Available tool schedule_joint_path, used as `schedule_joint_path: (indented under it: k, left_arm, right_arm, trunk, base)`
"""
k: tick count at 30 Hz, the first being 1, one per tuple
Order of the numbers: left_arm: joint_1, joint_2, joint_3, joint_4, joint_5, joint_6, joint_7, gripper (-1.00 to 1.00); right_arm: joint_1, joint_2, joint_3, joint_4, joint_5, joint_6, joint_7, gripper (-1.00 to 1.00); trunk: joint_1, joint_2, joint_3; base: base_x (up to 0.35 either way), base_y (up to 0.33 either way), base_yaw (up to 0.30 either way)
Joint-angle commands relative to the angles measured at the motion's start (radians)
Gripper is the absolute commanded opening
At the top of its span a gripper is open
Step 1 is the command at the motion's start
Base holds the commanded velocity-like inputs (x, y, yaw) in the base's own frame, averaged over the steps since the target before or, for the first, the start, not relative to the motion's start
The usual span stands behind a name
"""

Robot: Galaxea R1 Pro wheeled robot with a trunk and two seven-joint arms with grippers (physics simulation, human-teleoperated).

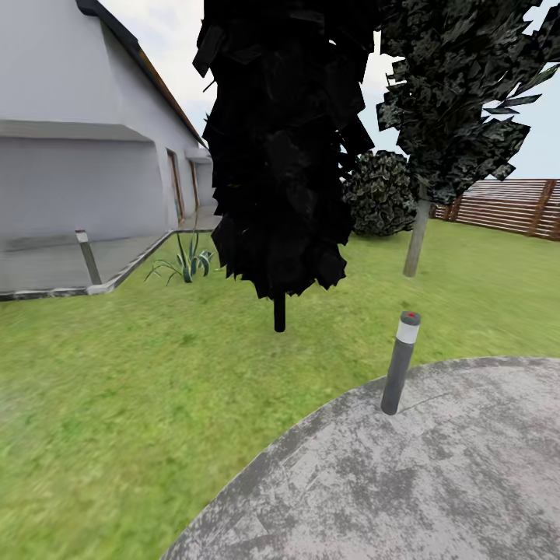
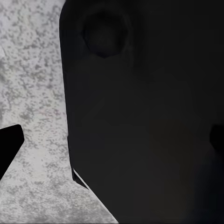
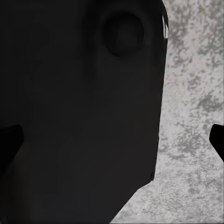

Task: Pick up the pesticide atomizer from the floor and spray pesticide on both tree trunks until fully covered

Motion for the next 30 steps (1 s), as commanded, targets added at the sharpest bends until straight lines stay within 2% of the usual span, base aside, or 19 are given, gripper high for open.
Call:
schedule_joint_path:
  k: [1,7,12,15,22,28,29,30]
  left_arm:
    - [0.0,-0.002,0.005,-0.005,0.006,-0.006,-0.001,1.0]
    - [0.001,-0.002,0.002,-0.005,0.003,-0.011,-0.002,1.0]
    - [0.001,0.0,-0.002,-0.012,0.002,-0.012,0.0,1.0]
    - [0.001,0.007,-0.004,-0.029,0.0,-0.012,0.0,1.0]
    - [-0.004,0.022,-0.004,-0.068,-0.004,-0.037,0.001,1.0]
    - [-0.038,0.053,0.0,-0.102,0.001,-0.071,0.012,1.0]
    - [-0.116,0.059,0.001,-0.183,0.001,-0.239,0.012,1.0]
    - [-0.127,0.06,0.001,-0.183,0.001,-0.243,0.013,1.0]
  right_arm:
    - [-0.002,0.006,0.001,-0.006,0.002,-0.002,-0.004,1.0]
    - [-0.003,0.036,0.007,-0.032,0.003,-0.002,-0.005,1.0]
    - [-0.003,0.037,0.005,-0.045,0.002,-0.016,-0.005,1.0]
    - [-0.003,0.029,0.004,-0.062,0.004,-0.033,-0.005,1.0]
    - [-0.003,-0.006,0.002,-0.102,0.003,-0.072,-0.006,1.0]
    - [-0.014,-0.03,-0.001,-0.136,0.003,-0.106,-0.006,1.0]
    - [-0.026,-0.032,-0.001,-0.442,0.003,-0.193,-0.006,1.0]
    - [-0.031,-0.033,-0.001,-0.45,0.003,-0.193,-0.006,1.0]
  trunk:
    - [0.0,0.0,0.0]
    - [0.0,0.0,0.0]
    - [0.0,0.0,0.0]
    - [0.0,0.0,0.0]
    - [0.0,0.0,0.0]
    - [0.0,0.0,0.0]
    - [0.0,0.0,0.0]
    - [0.0,0.0,0.0]
  base:
    - [0.0,0.0,0.0]
    - [0.0,0.0,0.0]
    - [0.0,0.0,0.0]
    - [0.0,0.0,0.0]
    - [0.0,0.0,0.0]
    - [0.0,0.0,0.0]
    - [0.0,0.0,0.0]
    - [0.0,0.0,0.0]
